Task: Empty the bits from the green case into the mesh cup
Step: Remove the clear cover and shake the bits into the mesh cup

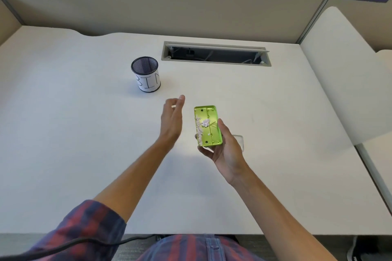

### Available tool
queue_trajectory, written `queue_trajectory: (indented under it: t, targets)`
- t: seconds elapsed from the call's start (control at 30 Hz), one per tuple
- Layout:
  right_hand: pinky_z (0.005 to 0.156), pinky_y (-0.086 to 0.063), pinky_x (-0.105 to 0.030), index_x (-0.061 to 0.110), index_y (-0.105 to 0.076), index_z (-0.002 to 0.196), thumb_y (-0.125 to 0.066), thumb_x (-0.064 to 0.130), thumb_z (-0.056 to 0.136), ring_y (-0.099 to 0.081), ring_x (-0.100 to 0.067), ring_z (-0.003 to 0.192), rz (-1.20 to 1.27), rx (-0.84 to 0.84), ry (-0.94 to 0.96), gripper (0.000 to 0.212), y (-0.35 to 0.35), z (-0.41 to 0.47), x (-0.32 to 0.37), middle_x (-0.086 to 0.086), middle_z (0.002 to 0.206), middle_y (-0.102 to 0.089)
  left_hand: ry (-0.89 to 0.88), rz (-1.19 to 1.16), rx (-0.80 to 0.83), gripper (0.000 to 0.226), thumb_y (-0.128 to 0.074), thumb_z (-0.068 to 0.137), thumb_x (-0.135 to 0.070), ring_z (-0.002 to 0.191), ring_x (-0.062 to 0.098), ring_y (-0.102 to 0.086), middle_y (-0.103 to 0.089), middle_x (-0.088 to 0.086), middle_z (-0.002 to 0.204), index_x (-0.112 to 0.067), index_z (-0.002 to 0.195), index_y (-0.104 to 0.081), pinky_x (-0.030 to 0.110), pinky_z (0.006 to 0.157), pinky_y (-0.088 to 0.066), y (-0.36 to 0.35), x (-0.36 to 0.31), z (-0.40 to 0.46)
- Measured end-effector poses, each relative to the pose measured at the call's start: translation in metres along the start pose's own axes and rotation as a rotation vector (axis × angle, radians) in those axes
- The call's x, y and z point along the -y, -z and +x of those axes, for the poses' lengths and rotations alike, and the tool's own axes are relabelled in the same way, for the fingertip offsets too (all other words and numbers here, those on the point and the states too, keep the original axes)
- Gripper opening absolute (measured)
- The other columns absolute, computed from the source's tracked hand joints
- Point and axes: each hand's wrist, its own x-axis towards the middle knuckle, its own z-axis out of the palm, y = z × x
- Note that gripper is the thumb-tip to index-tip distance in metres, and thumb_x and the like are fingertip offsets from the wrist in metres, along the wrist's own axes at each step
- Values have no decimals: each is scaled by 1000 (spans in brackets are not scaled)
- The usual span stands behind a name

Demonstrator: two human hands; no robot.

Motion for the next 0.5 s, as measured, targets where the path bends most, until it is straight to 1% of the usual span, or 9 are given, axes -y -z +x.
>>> queue_trajectory:
  t: [0.07, 0.1, 0.13, 0.17, 0.23, 0.3, 0.37, 0.43, 0.5]
  targets:
    - [60, -57, -29, 12, -65, 117, -53, 39, 96, -68, -21, 84, -4, -3, 19, 36, 0, 1, 3, -7, 94, -74, -26, 51, -100, 38, -56, 95, -46, 94, 5, -55, -58, 4, 121, -13, 114, -53, 18, 73, -41, 11, -2, 24]
    - [60, -57, -29, 12, -66, 116, -52, 39, 97, -67, -22, 86, -9, -5, 30, 35, 0, 2, 5, -7, 94, -74, -46, 88, -148, 38, -60, 94, -41, 89, 4, -55, -57, 4, 120, -10, 115, -52, 22, 75, -45, 17, -2, 36]
    - [59, -57, -29, 13, -66, 115, -52, 39, 97, -66, -23, 87, -15, -10, 37, 35, 0, 2, 6, -7, 94, -74, -62, 128, -198, 38, -63, 92, -37, 88, 8, -56, -56, 5, 119, -9, 115, -51, 29, 80, -48, 23, -1, 46]
    - [59, -56, -28, 13, -66, 114, -51, 39, 97, -65, -24, 88, -18, -16, 40, 34, 0, 3, 6, -6, 94, -74, -70, 166, -247, 39, -65, 91, -34, 90, 15, -58, -56, 7, 119, -7, 116, -50, 34, 85, -48, 28, 0, 57]
    - [58, -56, -28, 13, -66, 116, -49, 39, 98, -64, -24, 89, -23, -26, 39, 36, 1, 3, 8, -7, 96, -73, -69, 231, -326, 42, -67, 88, -30, 102, 27, -59, -55, 11, 123, -6, 118, -48, 32, 85, -43, 37, 6, 74]
    - [58, -56, -27, 12, -64, 120, -49, 39, 98, -63, -24, 90, -31, -35, 38, 38, 2, 4, 9, -8, 99, -72, -57, 301, -365, 48, -68, 87, -29, 114, 30, -54, -50, 13, 127, -6, 122, -45, 33, 86, -39, 44, 15, 88]
    - [59, -56, -27, 13, -63, 123, -48, 39, 97, -63, -23, 90, -38, -34, 36, 39, 2, 5, 10, -7, 101, -71, -44, 364, -398, 54, -69, 86, -31, 120, 32, -49, -47, 13, 131, -6, 125, -42, 41, 89, -42, 50, 24, 100]
    - [60, -55, -27, 15, -64, 120, -48, 39, 97, -63, -22, 88, -36, -35, 29, 36, 4, 7, 11, -6, 100, -71, -31, 389, -416, 62, -72, 84, -33, 124, 34, -47, -45, 14, 134, -6, 130, -39, 46, 95, -43, 55, 30, 111]
    - [61, -55, -27, 17, -66, 115, -49, 38, 96, -64, -22, 86, -33, -50, 22, 33, 5, 9, 13, -5, 97, -73, 6, 375, -415, 74, -75, 81, -36, 127, 34, -45, -43, 14, 138, -6, 135, -35, 46, 101, -39, 59, 32, 125]
